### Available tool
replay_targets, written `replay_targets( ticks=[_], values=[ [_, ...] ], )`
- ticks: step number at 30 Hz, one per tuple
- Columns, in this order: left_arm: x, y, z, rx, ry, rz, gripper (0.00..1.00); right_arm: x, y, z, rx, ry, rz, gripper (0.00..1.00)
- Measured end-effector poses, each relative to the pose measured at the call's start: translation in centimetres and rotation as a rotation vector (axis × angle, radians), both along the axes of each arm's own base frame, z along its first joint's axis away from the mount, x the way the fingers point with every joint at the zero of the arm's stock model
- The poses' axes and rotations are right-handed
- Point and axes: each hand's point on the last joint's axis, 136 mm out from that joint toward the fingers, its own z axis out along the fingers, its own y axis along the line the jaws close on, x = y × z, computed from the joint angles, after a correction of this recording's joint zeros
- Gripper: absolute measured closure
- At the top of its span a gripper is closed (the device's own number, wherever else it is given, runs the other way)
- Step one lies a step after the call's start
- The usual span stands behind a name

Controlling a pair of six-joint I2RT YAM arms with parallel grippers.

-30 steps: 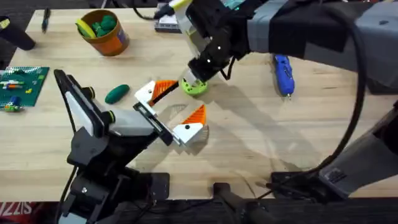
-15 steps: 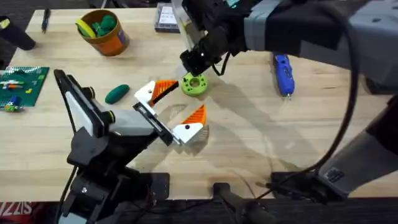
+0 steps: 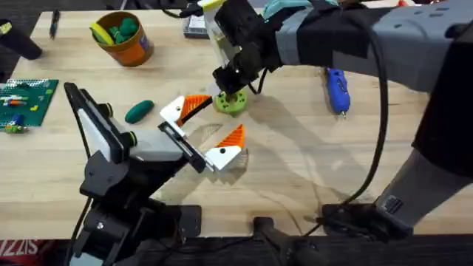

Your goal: Pick up the gripper from the table and insert it into the empty holder that is missing its gripper. Then pick up a screw, insert it into the mounting hole, and use the screwdriver to tighten it. Finally, clean up the table by picking up the vegetable and placing it into the bucket.

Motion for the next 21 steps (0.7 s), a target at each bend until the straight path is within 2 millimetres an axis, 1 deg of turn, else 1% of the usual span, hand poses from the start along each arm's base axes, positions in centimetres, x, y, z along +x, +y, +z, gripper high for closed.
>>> replay_targets(
  ticks=[10,16,21],
  values=[
    [0.00,0.00,0.00,0.000,0.000,0.000,0.012,0.24,-0.15,-0.04,-0.014,-0.014,-0.012,0.646],
    [0.00,0.00,0.00,0.000,0.000,0.000,0.012,-0.59,0.50,-0.28,-0.052,-0.039,0.016,0.646],
    [0.00,0.00,0.00,0.000,0.000,0.000,0.012,-0.63,0.47,-0.83,-0.075,-0.046,0.020,0.646]
  ],
)
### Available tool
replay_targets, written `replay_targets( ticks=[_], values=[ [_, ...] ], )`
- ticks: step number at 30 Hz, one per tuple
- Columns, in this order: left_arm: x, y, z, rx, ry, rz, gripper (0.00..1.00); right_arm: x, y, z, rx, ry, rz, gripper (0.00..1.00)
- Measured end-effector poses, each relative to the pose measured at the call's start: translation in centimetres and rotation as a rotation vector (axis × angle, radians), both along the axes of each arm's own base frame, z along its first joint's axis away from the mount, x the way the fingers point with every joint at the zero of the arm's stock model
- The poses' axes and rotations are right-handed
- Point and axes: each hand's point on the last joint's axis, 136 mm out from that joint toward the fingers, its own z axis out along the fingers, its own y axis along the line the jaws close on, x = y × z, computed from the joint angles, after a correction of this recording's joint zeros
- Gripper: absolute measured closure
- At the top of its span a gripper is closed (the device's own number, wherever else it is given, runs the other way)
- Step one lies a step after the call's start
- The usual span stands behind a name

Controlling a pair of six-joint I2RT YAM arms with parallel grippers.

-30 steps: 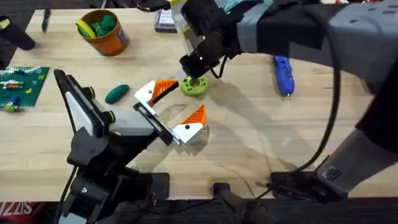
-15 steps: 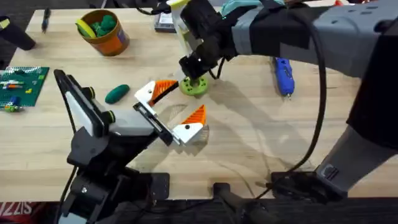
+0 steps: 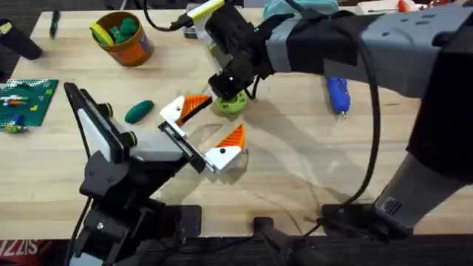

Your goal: Pick up the gripper from the table and insert it into the empty holder that is missing its gripper. Then pick up a screw, insert it into the mounting hole, and use the screwdriver to tighten it. Finally, clean up the table by picking up the vegetable and placing it into the bucket.

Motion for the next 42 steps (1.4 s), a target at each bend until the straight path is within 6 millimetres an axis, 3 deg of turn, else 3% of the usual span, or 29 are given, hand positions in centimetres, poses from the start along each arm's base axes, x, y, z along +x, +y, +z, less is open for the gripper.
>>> replay_targets(
  ticks=[18,24,42],
  values=[
    [0.00,0.00,0.00,0.000,0.000,0.000,0.012,0.02,0.05,-0.33,-0.019,-0.008,0.002,0.659],
    [0.00,0.00,0.00,0.000,0.000,0.000,0.012,0.21,-0.06,-0.45,-0.028,-0.015,-0.002,0.979],
    [0.00,0.00,0.00,0.000,0.000,0.000,0.012,0.47,0.15,-0.03,-0.034,-0.007,-0.004,0.986]
  ],
)
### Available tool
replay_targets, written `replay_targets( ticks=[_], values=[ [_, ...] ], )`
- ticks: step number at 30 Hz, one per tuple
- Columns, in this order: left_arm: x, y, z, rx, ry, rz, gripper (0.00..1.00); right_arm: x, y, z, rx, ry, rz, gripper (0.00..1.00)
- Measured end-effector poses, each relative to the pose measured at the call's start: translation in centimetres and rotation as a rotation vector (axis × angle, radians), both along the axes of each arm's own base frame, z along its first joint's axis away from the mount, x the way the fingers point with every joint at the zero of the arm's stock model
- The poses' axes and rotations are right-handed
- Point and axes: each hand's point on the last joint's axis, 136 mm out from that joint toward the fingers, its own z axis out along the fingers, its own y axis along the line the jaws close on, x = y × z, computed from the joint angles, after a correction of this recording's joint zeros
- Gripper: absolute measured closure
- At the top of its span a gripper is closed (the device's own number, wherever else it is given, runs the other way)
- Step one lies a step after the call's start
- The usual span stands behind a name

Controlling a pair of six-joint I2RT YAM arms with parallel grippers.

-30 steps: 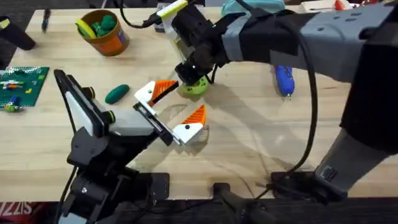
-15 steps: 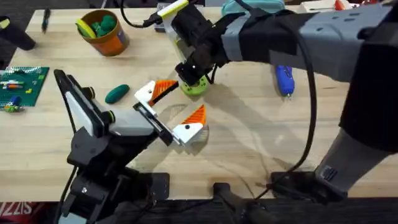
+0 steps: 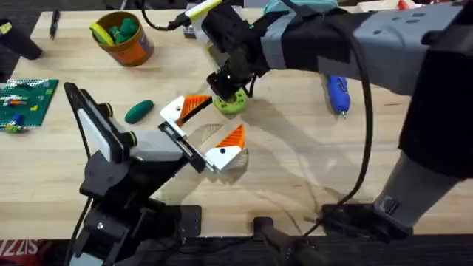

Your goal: Pick up the gripper from the table and insert it into the empty holder that is missing its gripper. Then pick up a screw, insert it into the mounting hole, and use the screwdriver to tighten it. Finally, clean up the table by picking up the vegetable and placing it into the bucket.

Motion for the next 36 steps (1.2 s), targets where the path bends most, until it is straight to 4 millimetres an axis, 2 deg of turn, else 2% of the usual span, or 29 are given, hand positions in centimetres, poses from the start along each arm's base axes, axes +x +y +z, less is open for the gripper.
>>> replay_targets(
  ticks=[4,13,23,30,36],
  values=[
    [0.0,0.0,0.0,0.000,0.000,0.000,0.012,0.3,0.2,0.8,0.001,-0.001,-0.001,0.986],
    [0.0,0.0,0.0,0.000,0.000,0.000,0.012,1.5,0.2,4.1,0.012,-0.012,-0.018,0.987],
    [0.0,0.0,0.0,0.000,0.000,0.000,0.012,2.8,-1.8,5.1,0.012,-0.013,-0.063,0.988],
    [0.0,0.0,0.0,0.000,0.000,0.000,0.012,3.8,-3.6,9.5,0.065,-0.079,-0.106,0.988],
    [0.0,0.0,0.0,0.000,0.000,0.000,0.012,3.3,-3.7,12.5,0.105,-0.126,-0.102,0.988]
  ],
)
